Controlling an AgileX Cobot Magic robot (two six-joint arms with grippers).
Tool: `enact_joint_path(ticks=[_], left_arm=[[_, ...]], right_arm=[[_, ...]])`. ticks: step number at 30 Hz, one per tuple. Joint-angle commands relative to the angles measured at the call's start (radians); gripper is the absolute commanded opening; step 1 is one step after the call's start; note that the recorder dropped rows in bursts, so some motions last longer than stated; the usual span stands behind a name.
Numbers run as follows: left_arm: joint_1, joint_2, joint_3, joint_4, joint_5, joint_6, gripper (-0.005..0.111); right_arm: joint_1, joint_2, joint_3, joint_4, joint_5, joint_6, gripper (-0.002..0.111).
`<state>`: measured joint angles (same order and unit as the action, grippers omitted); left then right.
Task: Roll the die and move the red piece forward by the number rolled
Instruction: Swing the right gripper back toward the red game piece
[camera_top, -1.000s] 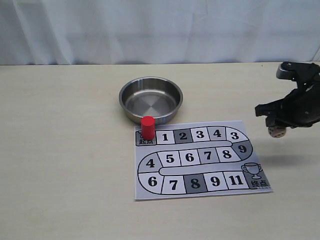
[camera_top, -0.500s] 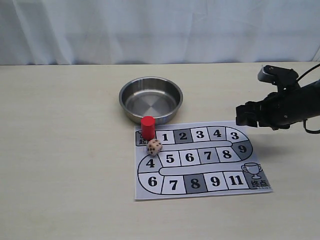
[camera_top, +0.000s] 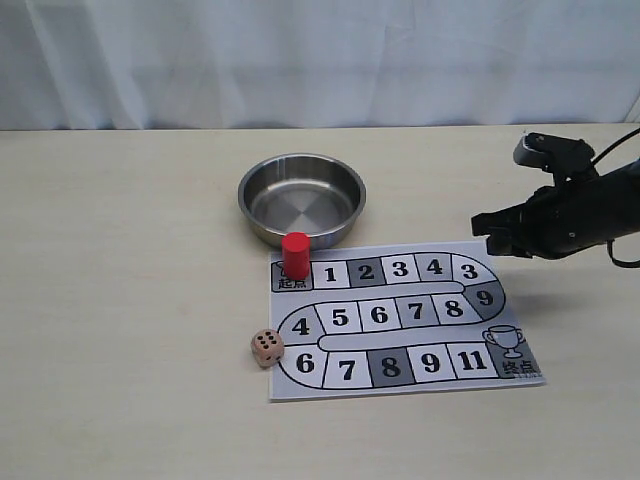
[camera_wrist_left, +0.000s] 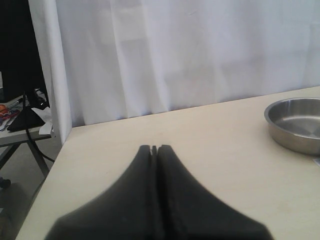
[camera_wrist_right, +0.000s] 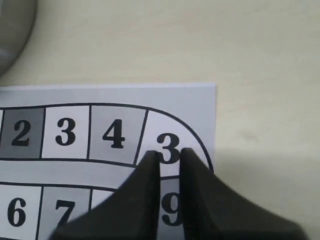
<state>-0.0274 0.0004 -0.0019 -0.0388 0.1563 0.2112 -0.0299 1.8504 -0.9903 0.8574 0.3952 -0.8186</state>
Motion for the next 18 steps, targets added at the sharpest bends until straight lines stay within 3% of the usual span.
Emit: enact_joint_path(ticks=[1,12,15,18], left_arm=[[-0.007,0.0,0.002,0.001,-0.012,0.001,0.0],[-0.007,0.0,0.002,0.0,-0.012,0.001,0.0],[-0.007,0.0,0.002,0.0,-0.012,0.001,0.0],[-0.007,0.0,0.002,0.0,-0.012,0.001,0.0]], right_arm=[[-0.002,-0.051,0.002,-0.014,0.043,0.005,0.004],[-0.002,-0.196,0.002,-0.037,0.254,0.019,0.004],[-0.002,-0.222,0.002,-0.109,0.274,0.124,0.004],[0.052,-0.238,0.002,-0.3,0.282,0.236,0.004]])
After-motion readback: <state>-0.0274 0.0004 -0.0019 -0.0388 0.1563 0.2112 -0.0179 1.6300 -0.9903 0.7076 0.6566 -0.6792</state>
